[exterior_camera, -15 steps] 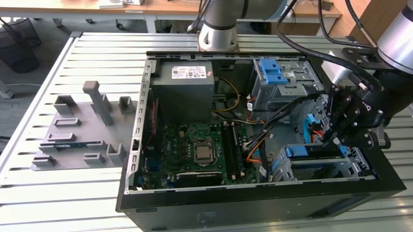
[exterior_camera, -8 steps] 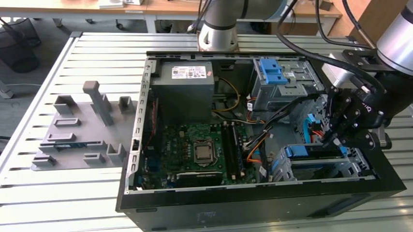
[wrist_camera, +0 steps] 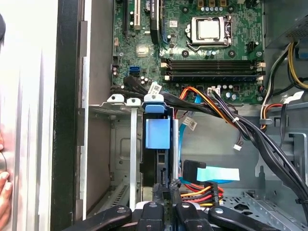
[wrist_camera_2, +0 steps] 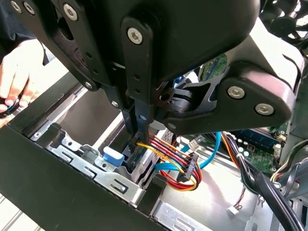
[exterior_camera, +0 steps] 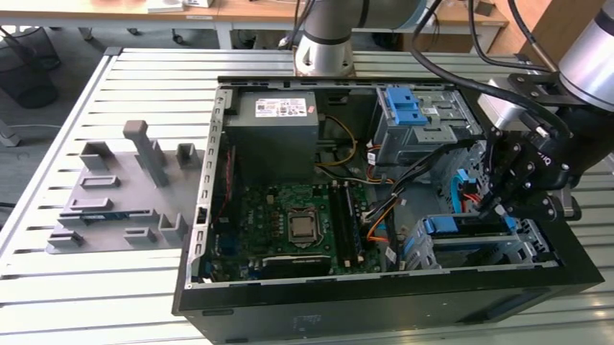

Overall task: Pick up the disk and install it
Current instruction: 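Insert the first disk wire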

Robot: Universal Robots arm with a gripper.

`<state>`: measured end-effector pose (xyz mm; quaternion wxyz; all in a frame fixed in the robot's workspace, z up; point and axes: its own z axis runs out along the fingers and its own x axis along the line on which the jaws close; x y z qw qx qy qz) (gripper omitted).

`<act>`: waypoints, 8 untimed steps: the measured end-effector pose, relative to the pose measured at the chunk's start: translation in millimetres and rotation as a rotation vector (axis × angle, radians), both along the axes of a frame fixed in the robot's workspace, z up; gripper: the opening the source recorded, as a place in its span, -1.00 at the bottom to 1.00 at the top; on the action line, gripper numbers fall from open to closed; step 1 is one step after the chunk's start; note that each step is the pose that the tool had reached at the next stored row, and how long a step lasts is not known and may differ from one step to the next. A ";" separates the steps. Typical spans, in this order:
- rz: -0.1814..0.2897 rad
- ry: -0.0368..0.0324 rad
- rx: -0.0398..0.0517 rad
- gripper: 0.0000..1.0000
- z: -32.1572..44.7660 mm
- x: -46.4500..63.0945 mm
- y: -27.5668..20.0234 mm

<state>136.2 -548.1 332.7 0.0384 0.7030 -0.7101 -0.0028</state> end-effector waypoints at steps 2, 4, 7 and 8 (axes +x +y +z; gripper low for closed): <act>0.000 0.0000 -0.0003 -0.67 0.1 0.0 0.2; 0.000 0.0001 -0.0005 -0.67 0.1 0.1 0.3; 0.000 0.0005 -0.0004 -0.67 -0.6 0.1 0.4; 0.000 0.0006 -0.0004 -0.67 -0.9 0.1 0.4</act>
